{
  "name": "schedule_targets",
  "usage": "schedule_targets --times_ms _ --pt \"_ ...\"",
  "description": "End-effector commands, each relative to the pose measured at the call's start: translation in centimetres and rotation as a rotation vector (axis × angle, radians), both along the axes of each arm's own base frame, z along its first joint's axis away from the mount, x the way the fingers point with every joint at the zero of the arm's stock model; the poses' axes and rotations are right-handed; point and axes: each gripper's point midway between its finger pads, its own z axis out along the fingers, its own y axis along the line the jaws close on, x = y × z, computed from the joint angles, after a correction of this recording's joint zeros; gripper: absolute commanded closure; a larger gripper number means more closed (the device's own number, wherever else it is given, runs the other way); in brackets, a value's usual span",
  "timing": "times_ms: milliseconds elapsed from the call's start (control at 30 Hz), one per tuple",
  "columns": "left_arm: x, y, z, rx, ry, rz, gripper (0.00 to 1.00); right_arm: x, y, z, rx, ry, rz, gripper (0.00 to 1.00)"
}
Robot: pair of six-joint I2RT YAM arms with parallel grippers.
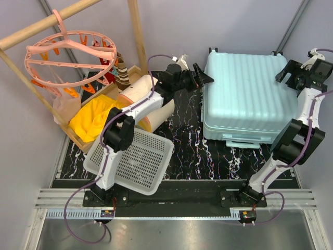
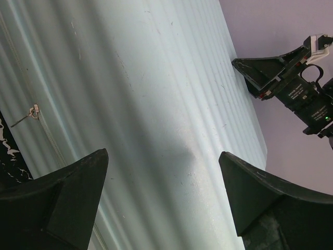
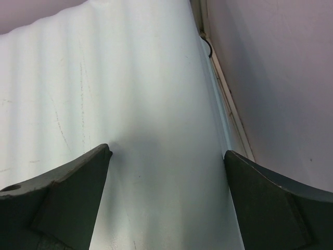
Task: Open, take out, and arrange the luggage
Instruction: Adjust the luggage at the center of the board.
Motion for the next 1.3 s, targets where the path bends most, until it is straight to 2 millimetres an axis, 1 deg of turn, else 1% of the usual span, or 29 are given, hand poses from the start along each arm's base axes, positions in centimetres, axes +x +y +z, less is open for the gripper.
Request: schedule_targets --times_ms 0,33,67,100,133,167,233,267,333,367,400,467,500,600,633,700,800,867,900,967,1000,1033,1067,1100,1133,1167,1200,1233,1267 --pt "-2.0 0.6 5.6 -0.077 -0.085 -0.056 0.09 -3.1 9.5 -7.0 0.286 0.182 0.289 0.05" --pt "-2.3 0.8 6.0 -0.078 -0.091 -0.063 0.09 -3.2 10.5 -7.3 0.291 0.189 0.313 0.06" --pt "-2.7 0.9 5.6 -0.074 -0.079 -0.078 0.09 -3.6 11.5 -8.0 0.308 0.206 0.337 0.06" --pt "-2.8 1.1 5.5 -0.071 -0.075 -0.082 0.08 -3.8 12.3 -8.0 0.309 0.207 0.359 0.06" --pt "-3.1 1.1 5.5 -0.067 -0.075 -0.095 0.09 -3.7 14.1 -8.1 0.319 0.215 0.403 0.06" --pt "-3.4 1.3 5.4 -0.058 -0.072 -0.098 0.09 -3.9 15.1 -8.7 0.331 0.23 0.419 0.07" --pt "-3.8 1.6 5.2 -0.041 -0.078 -0.105 0.09 -4.0 17.0 -9.1 0.339 0.247 0.452 0.07" --pt "-4.0 1.9 5.5 -0.039 -0.081 -0.104 0.08 -3.8 18.8 -9.3 0.337 0.255 0.49 0.07" --pt "-4.0 2.4 5.3 -0.031 -0.082 -0.099 0.08 -3.7 20.1 -9.6 0.344 0.265 0.509 0.07" --pt "-4.2 2.5 5.0 -0.026 -0.077 -0.102 0.08 -3.6 21.2 -9.7 0.341 0.269 0.529 0.07" --pt "-4.2 2.8 5.1 -0.027 -0.08 -0.101 0.08 -3.4 21.5 -10.0 0.345 0.275 0.532 0.08" --pt "-4.4 3.0 4.9 -0.026 -0.074 -0.105 0.08 -3.2 22.1 -9.8 0.343 0.273 0.548 0.08" --pt "-4.5 3.1 5.2 -0.027 -0.08 -0.105 0.08 -3.0 22.6 -9.8 0.354 0.279 0.539 0.08" --pt "-4.8 3.0 5.1 -0.009 -0.08 -0.126 0.09 -2.5 22.4 -9.3 0.315 0.274 0.509 0.08" --pt "-5.0 2.9 5.1 0.002 -0.088 -0.148 0.09 -2.1 22.0 -9.0 0.294 0.269 0.486 0.08" --pt "-5.4 2.8 5.2 0.012 -0.094 -0.179 0.09 -1.9 21.9 -8.0 0.276 0.254 0.473 0.08" --pt "-6.2 3.0 5.0 0.054 -0.111 -0.22 0.09 -1.6 22.1 -5.5 0.259 0.207 0.469 0.08" --pt "-6.6 3.5 4.9 0.085 -0.132 -0.218 0.1 -1.4 22.9 -4.0 0.258 0.183 0.477 0.08" --pt "-6.6 3.7 5.0 0.104 -0.175 -0.221 0.1 -1.5 23.2 -3.7 0.253 0.183 0.475 0.08" --pt "-7.0 4.2 4.8 0.145 -0.175 -0.229 0.09 -1.1 22.6 -2.7 0.177 0.183 0.389 0.08" --pt "-7.0 4.4 4.6 0.177 -0.214 -0.239 0.09 -1.2 22.2 -2.1 0.169 0.177 0.34 0.08" --pt "-7.3 4.8 4.5 0.207 -0.212 -0.25 0.09 -1.1 21.0 -1.7 0.137 0.173 0.26 0.08" --pt "-7.4 5.4 4.9 0.228 -0.233 -0.245 0.09 -1.6 20.4 0.1 0.132 0.137 0.206 0.08" --pt "-7.2 5.9 4.7 0.264 -0.27 -0.241 0.09 -2.0 19.6 0.8 0.155 0.124 0.113 0.07" --pt "-7.4 6.4 4.4 0.293 -0.268 -0.238 0.09 -2.8 19.6 1.2 0.167 0.119 0.093 0.07" --pt "-7.6 6.8 5.1 0.302 -0.294 -0.232 0.09 -3.8 19.8 3.2 0.184 0.074 0.08 0.08" --pt "-7.7 7.1 4.6 0.321 -0.301 -0.229 0.09 -4.6 19.5 3.5 0.18 0.068 0.049 0.07" --pt "-7.8 7.3 4.8 0.321 -0.307 -0.227 0.09 -5.8 19.3 3.8 0.179 0.076 0.024 0.07" --pt "-8.0 7.5 4.9 0.316 -0.309 -0.226 0.08 -7.3 19.1 5.6 0.173 0.04 0.003 0.07"
